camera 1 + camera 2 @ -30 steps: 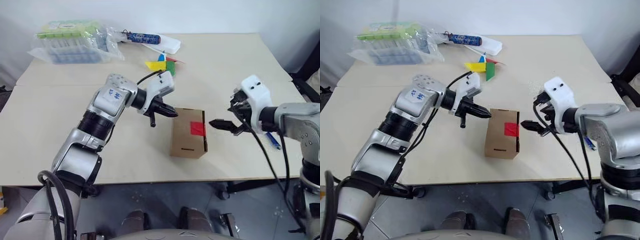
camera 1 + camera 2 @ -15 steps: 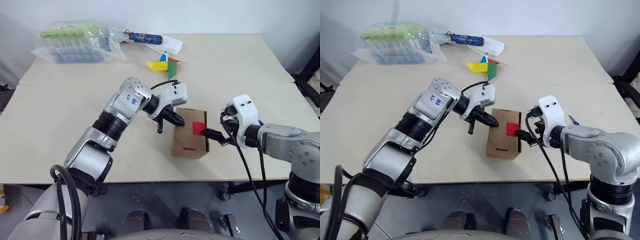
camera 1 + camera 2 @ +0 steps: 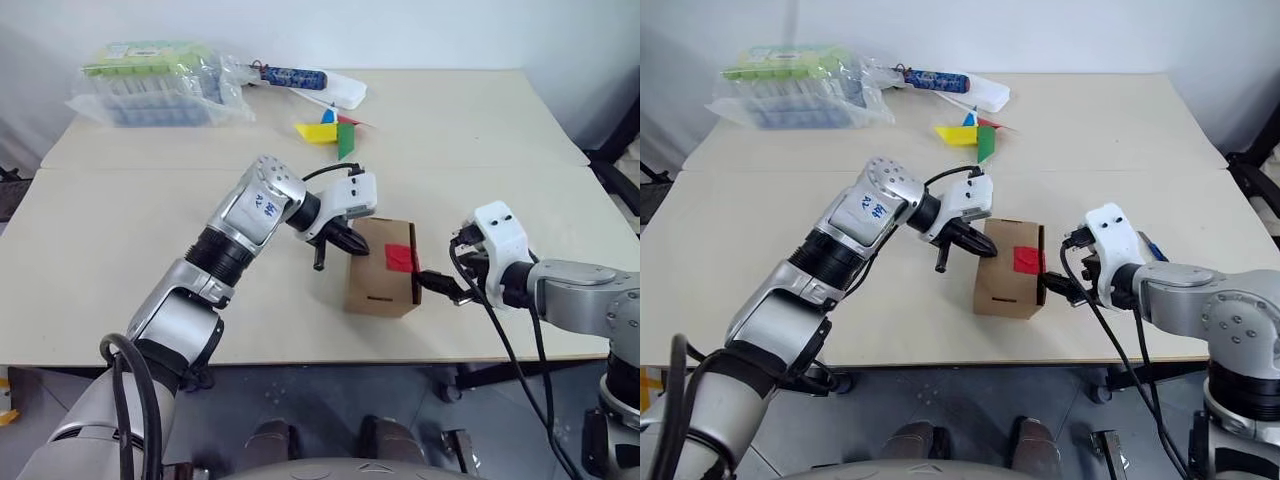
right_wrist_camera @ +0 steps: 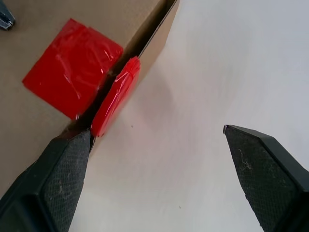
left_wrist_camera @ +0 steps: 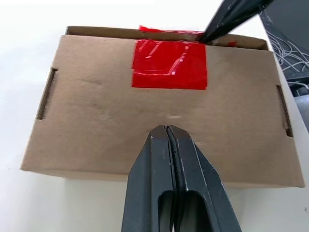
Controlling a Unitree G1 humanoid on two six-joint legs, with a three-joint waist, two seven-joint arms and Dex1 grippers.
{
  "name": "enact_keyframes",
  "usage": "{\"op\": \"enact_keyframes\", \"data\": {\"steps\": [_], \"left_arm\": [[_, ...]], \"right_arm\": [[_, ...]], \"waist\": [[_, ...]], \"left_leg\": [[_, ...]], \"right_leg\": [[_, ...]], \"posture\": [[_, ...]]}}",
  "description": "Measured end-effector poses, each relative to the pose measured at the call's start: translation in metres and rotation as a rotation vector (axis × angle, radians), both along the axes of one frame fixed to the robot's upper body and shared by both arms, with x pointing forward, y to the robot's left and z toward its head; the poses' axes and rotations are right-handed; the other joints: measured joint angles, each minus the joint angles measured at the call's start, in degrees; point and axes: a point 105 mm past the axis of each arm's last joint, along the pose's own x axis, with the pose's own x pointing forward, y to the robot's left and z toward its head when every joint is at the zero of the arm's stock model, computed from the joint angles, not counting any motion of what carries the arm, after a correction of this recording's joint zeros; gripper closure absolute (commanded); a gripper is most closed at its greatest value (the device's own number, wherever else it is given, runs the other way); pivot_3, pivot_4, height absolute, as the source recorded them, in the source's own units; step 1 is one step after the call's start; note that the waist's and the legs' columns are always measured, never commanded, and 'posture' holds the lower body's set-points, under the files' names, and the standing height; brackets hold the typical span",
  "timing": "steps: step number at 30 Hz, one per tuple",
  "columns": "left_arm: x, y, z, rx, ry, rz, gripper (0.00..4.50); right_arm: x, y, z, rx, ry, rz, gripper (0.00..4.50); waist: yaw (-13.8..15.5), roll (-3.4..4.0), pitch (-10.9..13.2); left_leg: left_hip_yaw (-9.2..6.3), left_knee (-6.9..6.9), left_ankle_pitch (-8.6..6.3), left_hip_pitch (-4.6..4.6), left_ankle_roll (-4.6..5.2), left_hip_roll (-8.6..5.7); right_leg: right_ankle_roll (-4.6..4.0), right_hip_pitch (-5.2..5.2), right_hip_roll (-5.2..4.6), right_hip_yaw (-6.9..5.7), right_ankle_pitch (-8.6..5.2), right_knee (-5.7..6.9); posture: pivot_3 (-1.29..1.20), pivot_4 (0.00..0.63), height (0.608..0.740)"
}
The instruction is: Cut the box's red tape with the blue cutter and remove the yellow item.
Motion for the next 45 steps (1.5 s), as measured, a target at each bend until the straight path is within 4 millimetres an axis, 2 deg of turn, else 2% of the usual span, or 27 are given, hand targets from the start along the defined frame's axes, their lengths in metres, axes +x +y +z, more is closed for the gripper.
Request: {"op": "enact_keyframes", "data": {"steps": [4, 10, 11, 14, 22, 25, 28, 33, 45], "left_arm": [[-0.001, -0.001, -0.001, 0.001, 0.001, -0.004, 4.5], [-0.002, -0.001, -0.005, 0.011, 0.012, -0.009, 4.5], [-0.002, -0.001, -0.005, 0.011, 0.013, -0.01, 4.5], [-0.002, 0.001, -0.006, 0.011, 0.018, -0.006, 4.5], [-0.005, -0.003, -0.006, 0.009, 0.007, -0.025, 4.5], [-0.005, -0.003, -0.006, 0.008, 0.011, -0.019, 4.5], [-0.004, -0.001, -0.007, 0.008, 0.013, -0.007, 4.5], [-0.005, -0.001, -0.007, 0.008, 0.012, -0.005, 4.5], [-0.006, -0.001, -0.007, 0.01, 0.016, -0.002, 4.5]], "right_arm": [[0.002, 0.0, -0.004, -0.01, 0.024, -0.001, 0.02], [0.002, -0.01, -0.015, -0.115, 0.058, -0.025, 0.02], [0.002, -0.013, -0.018, -0.135, 0.069, -0.035, 0.02], [-0.007, -0.022, -0.045, -0.185, 0.188, -0.045, 0.02], [-0.007, -0.028, -0.045, -0.226, 0.191, 0.006, 0.02], [-0.006, -0.036, -0.042, -0.162, 0.208, -0.021, 0.02], [0.0, -0.048, -0.027, -0.058, 0.181, -0.089, 0.02], [0.007, -0.052, -0.007, 0.145, 0.145, -0.128, 0.02], [0.01, -0.027, -0.022, 0.417, 0.238, -0.061, 0.02]], "waist": [[0.0, -0.07, -0.1], [0.1, -0.38, -0.3], [0.1, -0.4, -0.3], [0.0, -0.38, -0.3], [0.2, -0.34, -0.3], [0.2, -0.34, -0.3], [0.0, -0.34, -0.3], [0.0, -0.32, -0.3], [-0.1, -0.31, -0.3]], "left_leg": [[-0.01, 0.11, -0.02, 0.01, 0.04, 0.03], [-0.04, 0.16, -0.04, 0.09, 0.08, 0.06], [-0.05, 0.17, -0.05, 0.09, 0.09, 0.06], [0.01, 0.18, -0.06, 0.03, 0.11, 0.04], [-0.01, 0.24, -0.09, 0.01, 0.16, 0.03], [0.01, 0.24, -0.09, 0.0, 0.16, 0.03], [0.03, 0.26, -0.08, 0.01, 0.16, 0.06], [0.03, 0.27, -0.08, 0.02, 0.15, 0.08], [0.04, 0.27, -0.07, 0.03, 0.15, 0.07]], "right_leg": [[0.0, 0.09, 0.0, 0.0, 0.0, 0.0], [0.0, 0.2, 0.0, 0.02, 0.0, -0.01], [0.0, 0.2, 0.0, 0.02, 0.0, -0.01], [0.0, 0.13, 0.0, 0.09, 0.0, -0.03], [0.0, 0.16, -0.01, 0.1, 0.0, -0.07], [0.0, 0.15, -0.01, 0.09, 0.0, -0.09], [-0.01, 0.15, 0.0, 0.1, 0.0, -0.07], [-0.01, 0.13, 0.0, 0.13, 0.0, -0.04], [-0.01, 0.13, 0.0, 0.15, 0.0, -0.01]], "posture": [[0.0, 0.15, 0.74], [0.0, 0.15, 0.74], [0.0, 0.15, 0.74], [0.0, 0.15, 0.74], [0.0, 0.15, 0.74], [0.0, 0.15, 0.74], [0.0, 0.15, 0.74], [0.0, 0.15, 0.74], [0.0, 0.15, 0.74]]}}
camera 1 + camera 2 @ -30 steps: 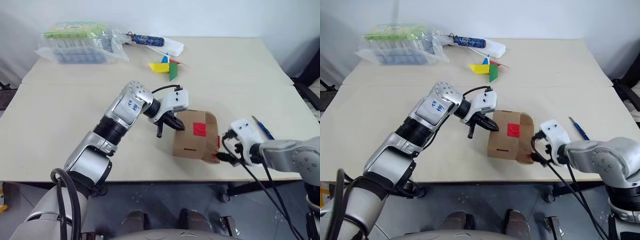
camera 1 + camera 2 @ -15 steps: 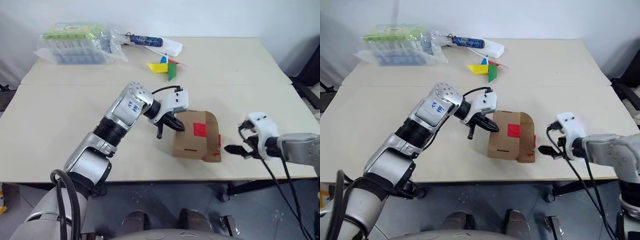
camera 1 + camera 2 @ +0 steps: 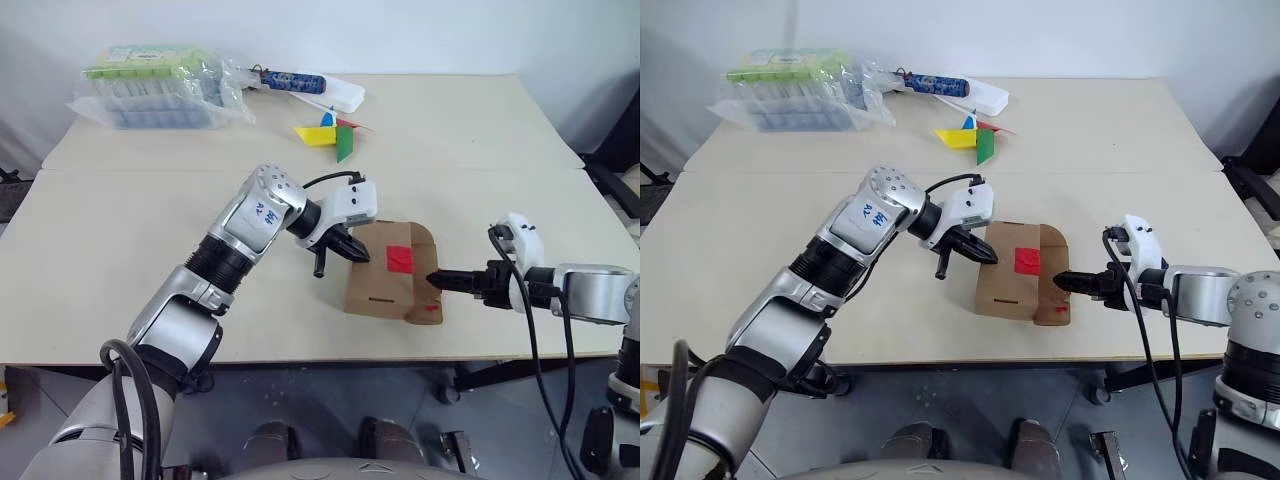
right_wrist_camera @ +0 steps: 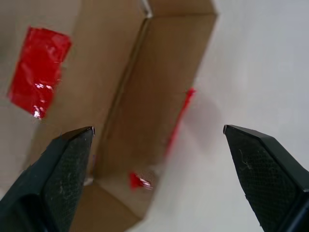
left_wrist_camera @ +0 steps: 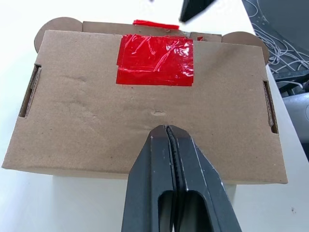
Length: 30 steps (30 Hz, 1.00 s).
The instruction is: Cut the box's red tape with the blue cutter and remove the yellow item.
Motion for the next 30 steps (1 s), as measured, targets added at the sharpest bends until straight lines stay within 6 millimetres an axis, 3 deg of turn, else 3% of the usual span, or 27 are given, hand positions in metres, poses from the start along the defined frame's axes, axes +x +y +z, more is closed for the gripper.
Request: {"op": "enact_keyframes", "data": {"steps": [8, 30], "left_arm": [[-0.002, 0.002, 0.0, 0.002, 0.005, 0.01, 4.5], [-0.004, 0.011, -0.001, 0.023, 0.01, 0.039, 4.5]], "right_arm": [[-0.001, 0.003, -0.015, 0.105, 0.095, 0.008, 0.02], [0.012, 0.022, -0.018, 0.203, 0.109, 0.091, 0.02]], "waist": [[-0.1, 0.01, 0.0], [-1.4, 0.02, 0.0]], "left_leg": [[0.01, -0.03, 0.0, 0.0, 0.0, 0.01], [0.0, -0.16, 0.0, 0.52, -0.03, 0.16]], "right_leg": [[0.0, -0.02, 0.01, 0.0, 0.0, 0.0], [-0.01, 0.14, 0.14, 0.42, 0.0, 0.09]], "posture": [[0.0, 0.15, 0.74], [0.0, 0.15, 0.74]]}}
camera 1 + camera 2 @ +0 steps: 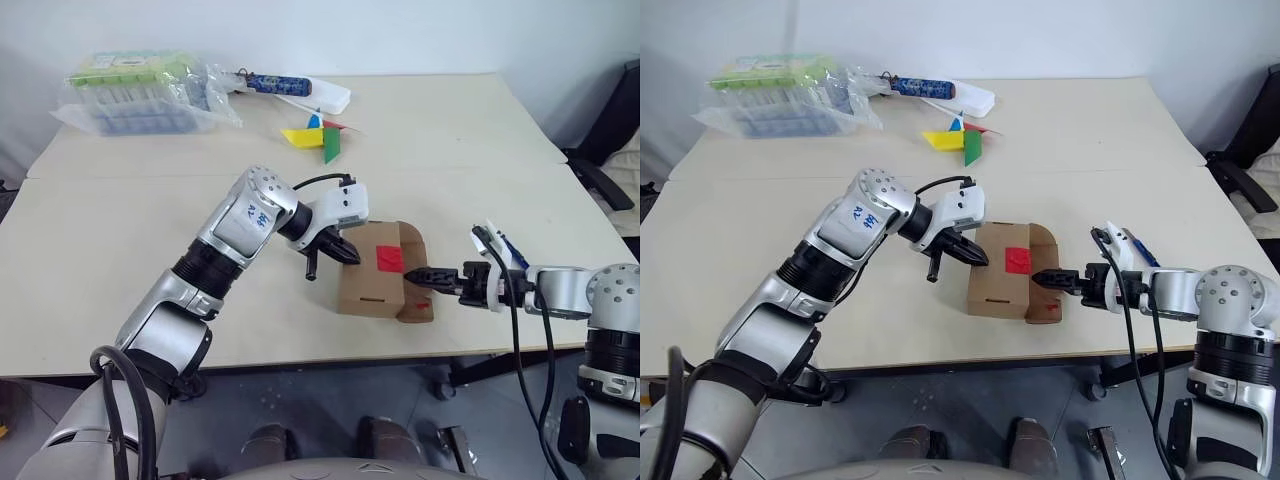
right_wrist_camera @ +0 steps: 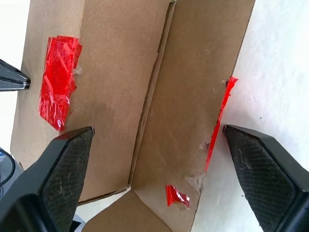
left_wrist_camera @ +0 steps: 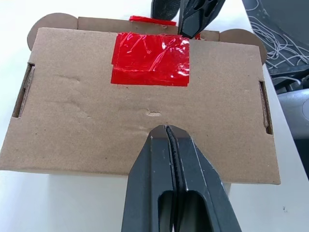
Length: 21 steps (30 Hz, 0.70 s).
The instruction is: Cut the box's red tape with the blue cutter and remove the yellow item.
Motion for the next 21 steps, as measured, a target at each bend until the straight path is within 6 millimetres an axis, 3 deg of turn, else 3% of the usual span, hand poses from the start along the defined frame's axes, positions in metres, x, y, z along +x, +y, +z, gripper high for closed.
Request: {"op": "enact_keyframes", "data": {"steps": [9, 12, 21], "left_arm": [[-0.003, -0.001, -0.001, -0.003, -0.002, -0.009, 4.5], [-0.003, -0.001, -0.002, -0.004, -0.001, -0.007, 4.5], [-0.004, -0.002, -0.001, -0.008, -0.002, -0.012, 4.5]], "right_arm": [[-0.002, 0.0, 0.0, -0.028, -0.014, 0.025, 0.02], [-0.001, 0.0, 0.0, -0.05, -0.04, 0.024, 0.61], [-0.002, 0.01, -0.009, -0.041, -0.019, 0.065, 3.59]], "waist": [[0.0, 0.0, 0.0], [0.0, 0.0, 0.0], [0.2, 0.02, 0.0]], "left_leg": [[0.01, -0.02, -0.02, 0.07, -0.03, 0.04], [0.04, -0.02, -0.03, 0.07, -0.03, 0.04], [0.05, -0.02, -0.04, 0.03, -0.02, 0.02]], "right_leg": [[-0.01, 0.01, 0.04, 0.06, 0.0, 0.0], [-0.01, 0.01, 0.05, 0.08, 0.0, -0.01], [-0.02, -0.02, 0.05, 0.1, 0.0, -0.03]], "posture": [[0.0, 0.15, 0.74], [0.0, 0.15, 0.74], [0.0, 0.15, 0.74]]}}
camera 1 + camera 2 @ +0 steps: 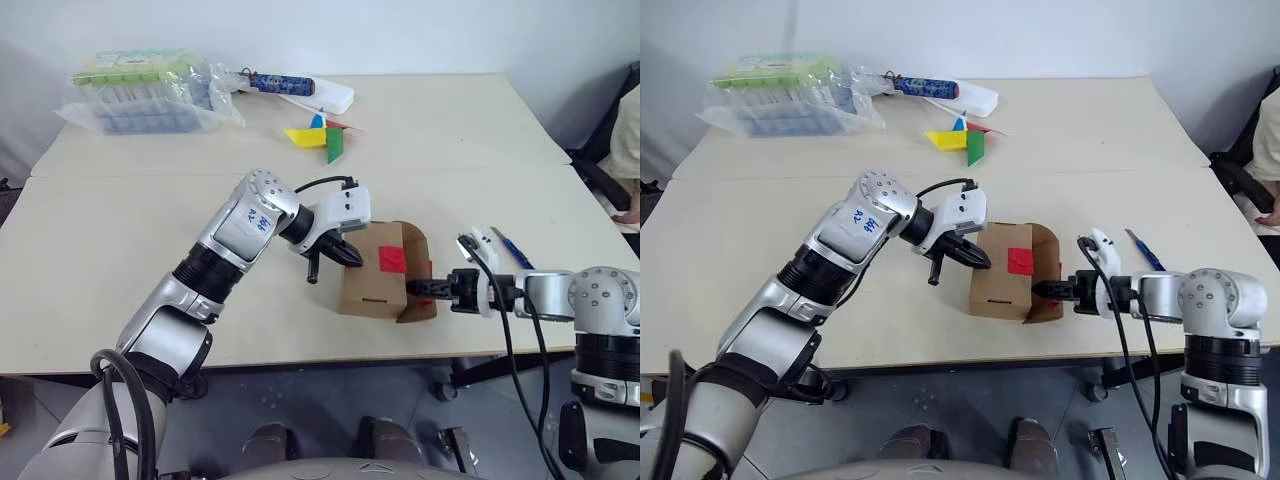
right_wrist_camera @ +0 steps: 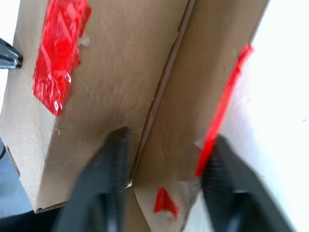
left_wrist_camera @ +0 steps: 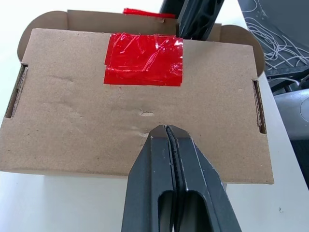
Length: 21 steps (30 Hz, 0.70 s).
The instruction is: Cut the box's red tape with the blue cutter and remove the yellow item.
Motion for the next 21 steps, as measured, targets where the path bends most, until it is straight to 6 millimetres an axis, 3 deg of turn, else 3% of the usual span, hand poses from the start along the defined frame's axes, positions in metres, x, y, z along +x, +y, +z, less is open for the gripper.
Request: {"op": "enact_keyframes", "data": {"steps": [2, 3, 13, 21], "left_arm": [[0.0, 0.0, 0.0, 0.0, -0.001, -0.001, 4.5], [0.0, 0.0, 0.0, -0.001, -0.002, -0.002, 4.5], [0.003, -0.003, -0.002, -0.009, -0.006, -0.017, 4.5], [0.005, -0.008, -0.003, -0.02, -0.008, -0.032, 4.5]], "right_arm": [[0.0, -0.001, -0.001, -0.003, 0.003, -0.003, 4.32], [0.0, -0.001, 0.0, 0.004, 0.003, 0.001, 4.48], [0.001, -0.003, 0.002, -0.017, 0.006, -0.009, 4.48], [0.004, -0.003, 0.015, -0.133, -0.043, -0.024, 4.48]], "waist": [[0.0, 0.0, 0.0], [0.0, 0.0, 0.0], [0.6, 0.0, 0.0], [1.3, 0.0, 0.0]], "left_leg": [[0.0, 0.0, 0.0, 0.0, 0.0, 0.0], [0.0, 0.0, 0.0, 0.0, 0.0, 0.0], [0.04, 0.05, 0.0, 0.01, 0.01, 0.02], [0.04, 0.06, -0.03, -0.03, 0.06, 0.04]], "right_leg": [[0.0, 0.0, 0.0, 0.0, 0.0, 0.0], [0.0, 0.0, 0.0, 0.0, 0.0, 0.0], [-0.01, 0.01, 0.0, 0.09, 0.0, -0.01], [-0.01, -0.02, -0.08, 0.11, 0.0, -0.02]], "posture": [[0.0, 0.15, 0.74], [0.0, 0.15, 0.74], [0.0, 0.15, 0.74], [0.0, 0.15, 0.74]]}}
